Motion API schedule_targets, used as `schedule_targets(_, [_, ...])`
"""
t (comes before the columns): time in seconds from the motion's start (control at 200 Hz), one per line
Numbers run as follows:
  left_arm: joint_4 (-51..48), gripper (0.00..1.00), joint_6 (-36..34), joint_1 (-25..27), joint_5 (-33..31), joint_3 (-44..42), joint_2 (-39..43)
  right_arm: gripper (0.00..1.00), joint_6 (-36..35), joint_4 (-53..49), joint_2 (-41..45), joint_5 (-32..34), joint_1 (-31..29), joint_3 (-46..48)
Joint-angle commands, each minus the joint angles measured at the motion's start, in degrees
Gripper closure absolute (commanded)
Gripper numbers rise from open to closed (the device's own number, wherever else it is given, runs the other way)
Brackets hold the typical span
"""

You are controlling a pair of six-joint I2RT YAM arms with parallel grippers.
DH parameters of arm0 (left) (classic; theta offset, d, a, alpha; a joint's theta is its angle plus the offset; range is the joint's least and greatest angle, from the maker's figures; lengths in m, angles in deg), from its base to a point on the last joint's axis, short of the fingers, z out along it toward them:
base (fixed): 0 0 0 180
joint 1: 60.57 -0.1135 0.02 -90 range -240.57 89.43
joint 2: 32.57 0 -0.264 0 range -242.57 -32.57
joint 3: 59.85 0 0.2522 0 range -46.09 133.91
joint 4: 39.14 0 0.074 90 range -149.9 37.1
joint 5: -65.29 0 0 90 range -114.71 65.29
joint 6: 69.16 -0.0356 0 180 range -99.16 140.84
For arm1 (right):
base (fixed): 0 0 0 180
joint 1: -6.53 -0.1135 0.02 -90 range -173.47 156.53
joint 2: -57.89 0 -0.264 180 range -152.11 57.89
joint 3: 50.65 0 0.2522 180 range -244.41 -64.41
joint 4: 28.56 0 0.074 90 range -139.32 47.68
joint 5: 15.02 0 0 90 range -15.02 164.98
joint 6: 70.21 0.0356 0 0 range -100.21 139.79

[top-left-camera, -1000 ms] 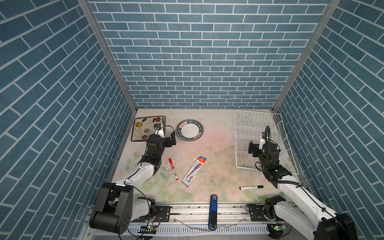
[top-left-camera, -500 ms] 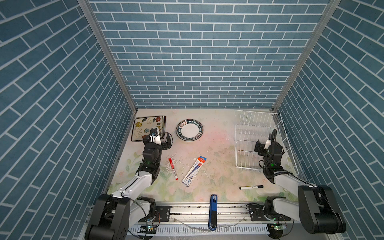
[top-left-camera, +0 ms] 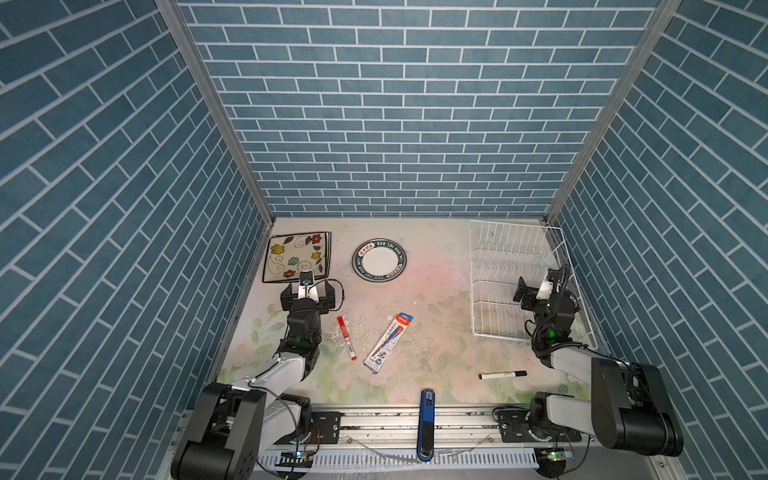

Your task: Unload the plates from the dish rack

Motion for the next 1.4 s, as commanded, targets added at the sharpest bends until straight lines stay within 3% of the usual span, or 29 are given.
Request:
schedule_targets(0.0, [7.77, 0.00, -1.59, -1.10, 0.13, -1.53, -2.50, 0.01, -0.67, 7.91, -3.87, -3.64, 0.21, 2.98])
schedule_targets(0.09, [14.37, 0.00, 0.17, -3.98, 5.55, -3.03, -7.62, 0.01, -0.80, 11.59, -7.71, -3.84, 0.22, 3.22])
schedule_targets(0.215, [29.66, 0.00, 0.83, -6.19, 8.35, -5.71, -17.50, 0.01, -1.07, 18.99, -13.89, -4.92, 0.22, 3.97])
schedule_targets(0.325, [33.37, 0.00, 0.52, -6.61, 10.88, -4.30, -24.27, 0.01, -0.92, 23.32, -16.77, -5.00, 0.21, 4.80])
schedule_targets(0.505, [26.63, 0.00, 0.72, -6.72, 9.77, -1.57, -22.58, 0.01, -1.71, 15.70, -15.13, -6.24, 0.27, 1.83])
schedule_targets(0.64, [3.23, 0.00, 3.60, -6.19, 0.44, 9.06, -20.29, 0.01, 0.47, 5.49, -14.50, -0.51, 0.27, -3.28])
schedule_targets(0.795, [5.97, 0.00, 2.77, -5.93, 0.85, 8.41, -21.09, 0.01, 1.17, -1.52, -14.57, 1.52, 0.22, -6.94])
schedule_targets(1.396, [5.18, 0.00, 2.89, -5.84, 1.18, 8.57, -20.87, 0.01, 1.09, -1.43, -14.70, 1.62, 0.18, -6.85])
